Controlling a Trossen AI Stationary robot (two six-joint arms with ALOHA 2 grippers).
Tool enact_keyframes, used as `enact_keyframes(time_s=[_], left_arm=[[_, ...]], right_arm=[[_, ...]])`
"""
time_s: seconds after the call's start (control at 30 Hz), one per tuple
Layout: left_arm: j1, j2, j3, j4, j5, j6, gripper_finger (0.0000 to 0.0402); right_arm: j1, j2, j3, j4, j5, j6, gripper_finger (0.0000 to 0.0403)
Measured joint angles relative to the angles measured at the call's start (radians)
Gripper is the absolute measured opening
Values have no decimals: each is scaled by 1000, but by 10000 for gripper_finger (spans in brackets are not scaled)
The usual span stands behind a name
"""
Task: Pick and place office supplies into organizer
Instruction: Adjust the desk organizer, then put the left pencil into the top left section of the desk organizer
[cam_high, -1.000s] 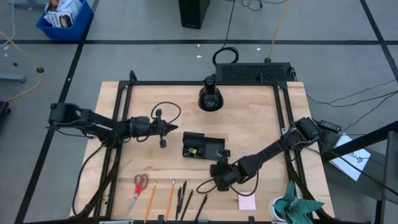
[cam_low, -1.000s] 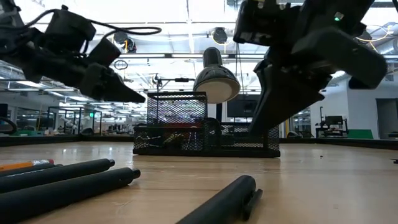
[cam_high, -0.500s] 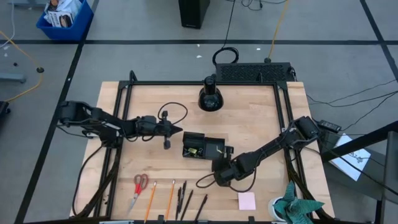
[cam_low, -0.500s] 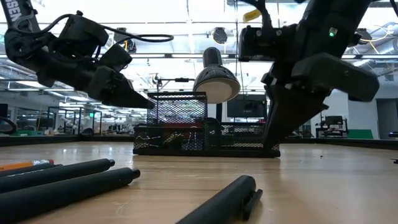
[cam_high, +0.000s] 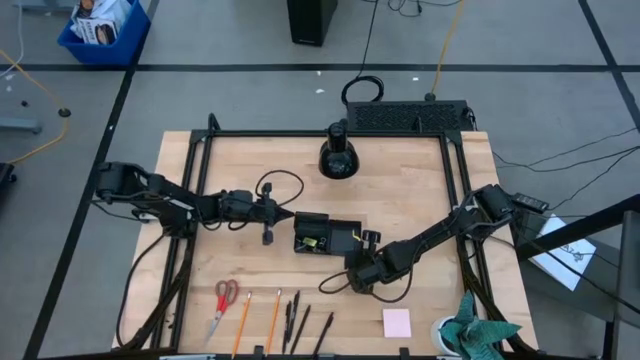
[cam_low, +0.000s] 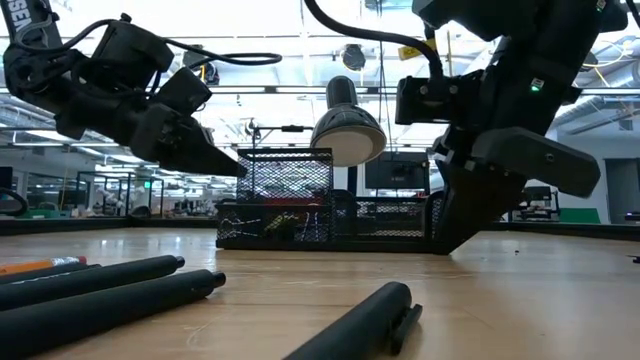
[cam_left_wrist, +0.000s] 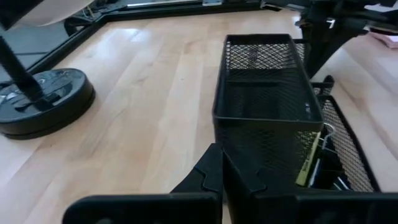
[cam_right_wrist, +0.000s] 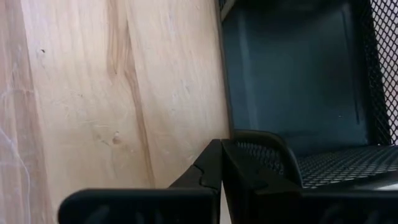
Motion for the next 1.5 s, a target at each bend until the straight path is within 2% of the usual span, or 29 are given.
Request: enact_keyframes(time_s=[0.47,0.63,0.83,1.07,1.27,1.5], left_arm=[[-11,0,0,-10,11,8,5],[-11,-6,0,-11,-33,23,2],[-11,-50,-1,-28,-41,39,10],[-40,-207,-1,-206,-108,42,5],[-150,-405,-1,-404,-132,71,3],[-293,-612,-1,-542,-176,76,3]], right_arm=[[-10,-41,-5,13,49,-29,0],[-6,-41,-5,49,47,-46,0],[24,-77,-5,113,46,-82,0],[73,-191,-3,130,51,-88,0],[138,-261,-3,160,78,-108,0],[174,-293,-3,307,107,-287,0]])
